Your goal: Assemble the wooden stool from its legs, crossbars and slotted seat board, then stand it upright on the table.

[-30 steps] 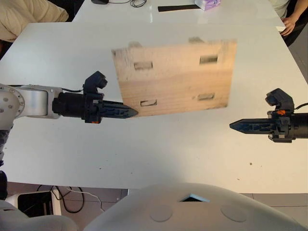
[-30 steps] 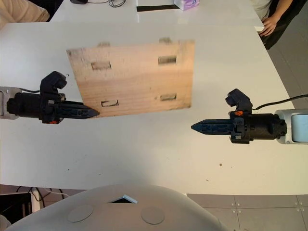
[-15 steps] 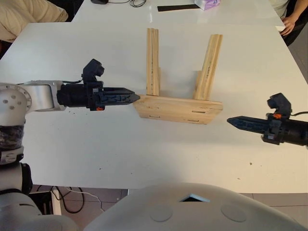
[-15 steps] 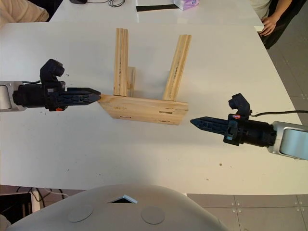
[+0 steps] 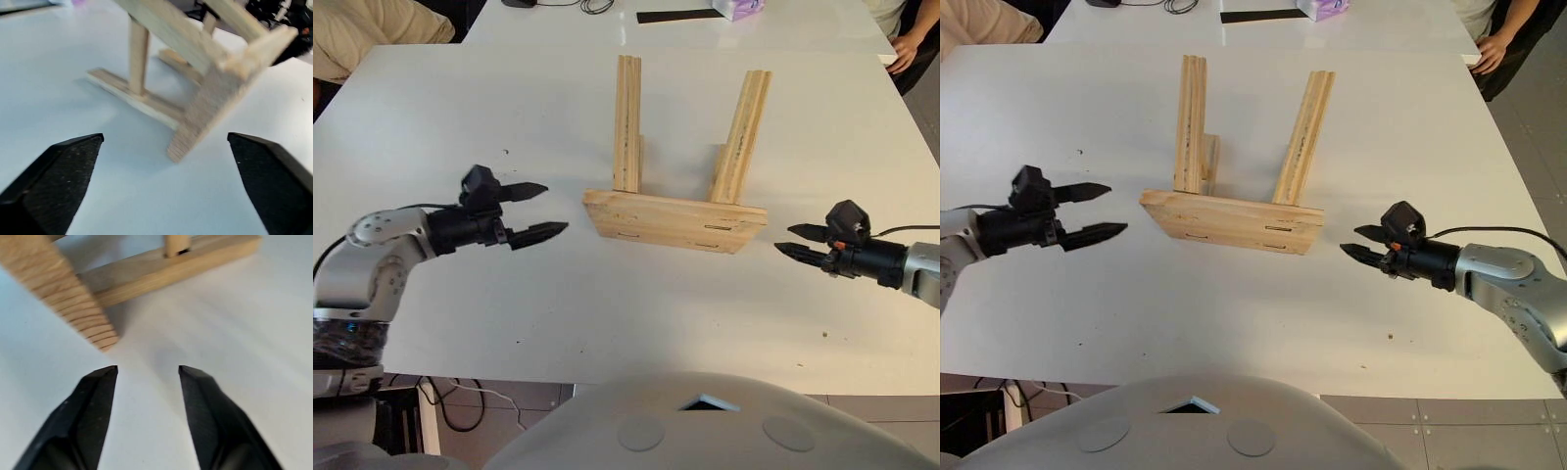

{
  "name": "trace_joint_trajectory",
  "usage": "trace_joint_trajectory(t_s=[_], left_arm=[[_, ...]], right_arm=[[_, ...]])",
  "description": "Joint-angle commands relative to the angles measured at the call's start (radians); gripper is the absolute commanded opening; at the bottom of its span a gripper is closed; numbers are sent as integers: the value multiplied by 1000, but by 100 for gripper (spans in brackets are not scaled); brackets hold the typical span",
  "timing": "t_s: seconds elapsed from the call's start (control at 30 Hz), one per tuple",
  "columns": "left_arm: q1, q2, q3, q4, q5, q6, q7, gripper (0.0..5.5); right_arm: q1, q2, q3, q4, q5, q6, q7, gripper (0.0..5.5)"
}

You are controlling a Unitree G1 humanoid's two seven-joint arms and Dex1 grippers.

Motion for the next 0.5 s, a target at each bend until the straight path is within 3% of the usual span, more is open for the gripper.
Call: trace_joint_trajectory(t_s=[0.03, 0.3, 0.5], left_arm=[[-31, -64, -84, 66, 141, -169, -69, 537], [-125, -187, -172, 359, 328, -448, -148, 537], [-198, -273, -222, 490, 394, -542, -187, 537]], right_arm=[[-61, 68, 12, 11, -28, -5, 146, 273], [-266, 276, 105, 187, -214, -44, 271, 273], [-262, 349, 177, 248, -332, -94, 378, 273]])
